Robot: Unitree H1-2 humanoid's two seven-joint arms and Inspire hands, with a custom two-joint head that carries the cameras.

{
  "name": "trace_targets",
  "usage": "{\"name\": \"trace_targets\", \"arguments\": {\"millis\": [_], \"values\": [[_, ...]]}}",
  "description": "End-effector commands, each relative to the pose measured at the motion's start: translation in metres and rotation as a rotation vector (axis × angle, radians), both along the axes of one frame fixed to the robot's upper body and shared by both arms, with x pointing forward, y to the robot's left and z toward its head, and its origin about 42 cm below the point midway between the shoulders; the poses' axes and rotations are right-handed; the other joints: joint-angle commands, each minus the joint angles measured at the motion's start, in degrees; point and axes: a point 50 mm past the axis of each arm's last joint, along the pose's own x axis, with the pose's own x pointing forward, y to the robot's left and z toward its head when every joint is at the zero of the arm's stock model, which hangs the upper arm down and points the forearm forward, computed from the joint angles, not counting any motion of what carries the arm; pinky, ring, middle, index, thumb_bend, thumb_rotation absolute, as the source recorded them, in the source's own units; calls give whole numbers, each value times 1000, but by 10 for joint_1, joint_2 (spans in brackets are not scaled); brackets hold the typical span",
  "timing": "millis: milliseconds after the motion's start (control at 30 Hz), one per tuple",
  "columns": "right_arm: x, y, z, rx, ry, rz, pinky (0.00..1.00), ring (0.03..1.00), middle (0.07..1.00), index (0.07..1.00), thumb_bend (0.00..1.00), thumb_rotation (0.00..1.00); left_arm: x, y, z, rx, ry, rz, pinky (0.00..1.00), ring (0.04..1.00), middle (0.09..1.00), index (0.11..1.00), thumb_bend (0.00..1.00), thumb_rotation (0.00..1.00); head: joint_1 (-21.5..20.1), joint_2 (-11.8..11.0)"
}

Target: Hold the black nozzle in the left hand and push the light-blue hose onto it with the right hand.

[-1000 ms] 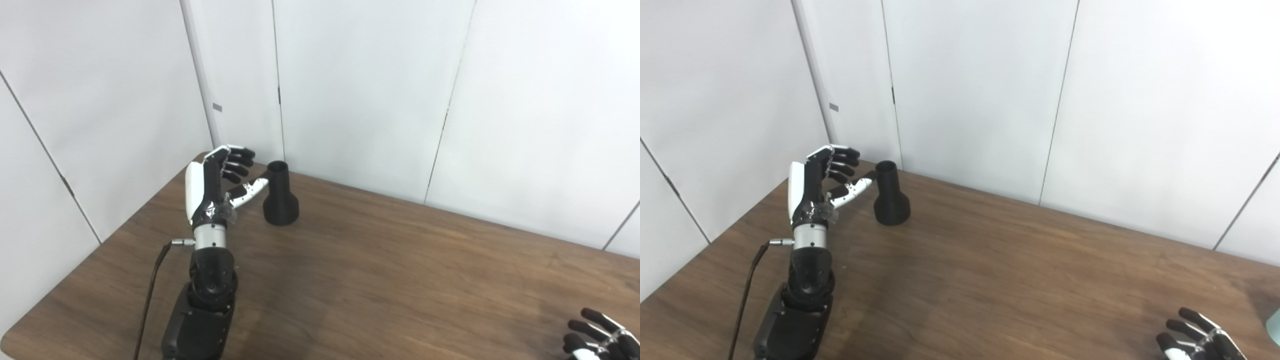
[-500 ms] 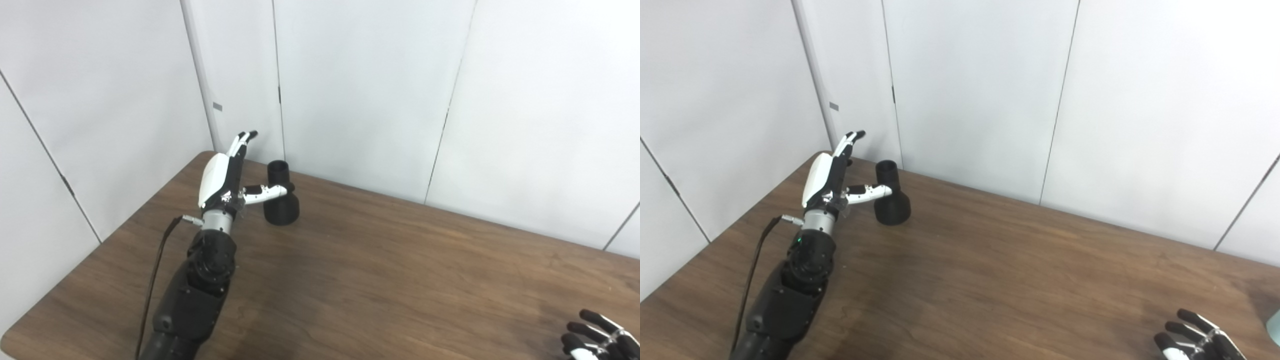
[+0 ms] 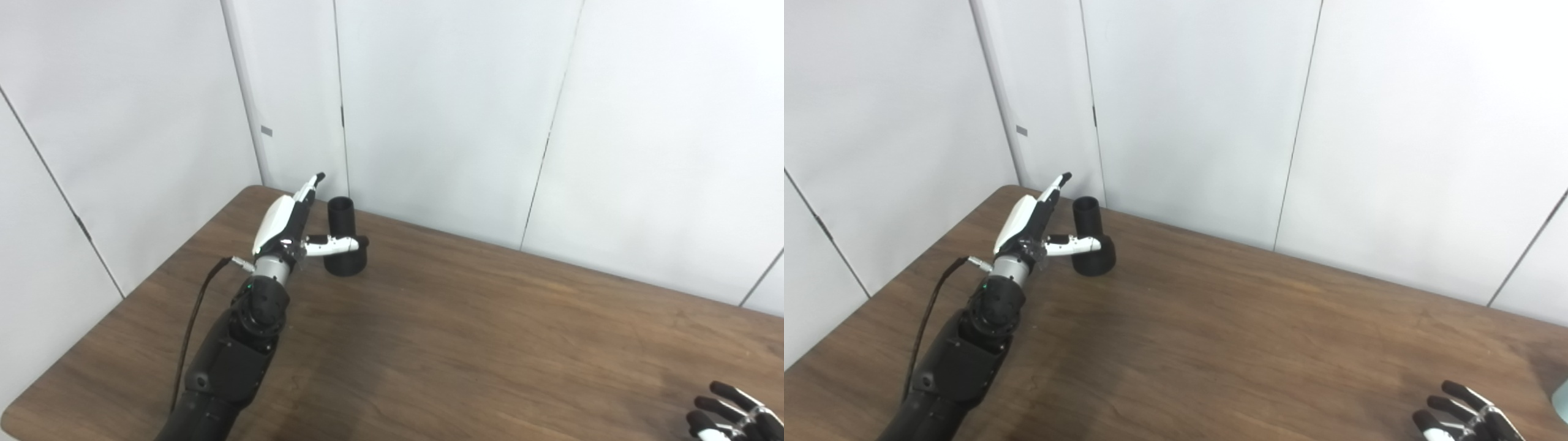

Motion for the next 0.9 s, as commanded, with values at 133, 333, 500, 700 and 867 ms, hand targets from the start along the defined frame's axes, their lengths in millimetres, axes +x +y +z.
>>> {"name": "trace_targets", "arguments": {"millis": [133, 333, 500, 700, 867], "values": [[-2, 3, 15, 2, -50, 10, 290, 418, 587, 636, 726, 201, 13, 8, 15, -103, -36, 67, 923, 1000, 1000, 1000, 1000, 386, -3, 3], [-5, 2, 19, -25, -41, -2, 305, 439, 605, 642, 714, 213, 17, 12, 5, -112, -17, 97, 915, 1000, 1000, 1000, 1000, 399, -3, 4], [-7, 2, 20, -22, -40, 1, 309, 449, 603, 643, 704, 195, 19, 11, -3, -134, -7, 97, 898, 1000, 1000, 1000, 1000, 394, -3, 6], [-8, 2, 22, -31, -43, 8, 314, 458, 621, 658, 671, 177, 21, 5, -11, -165, 2, 53, 820, 939, 994, 1000, 1000, 389, -2, 9], [-8, 3, 23, -28, -45, 9, 321, 469, 629, 672, 646, 148, 23, -2, -15, -186, 9, 7, 831, 932, 977, 1000, 1000, 367, -3, 11]]}}
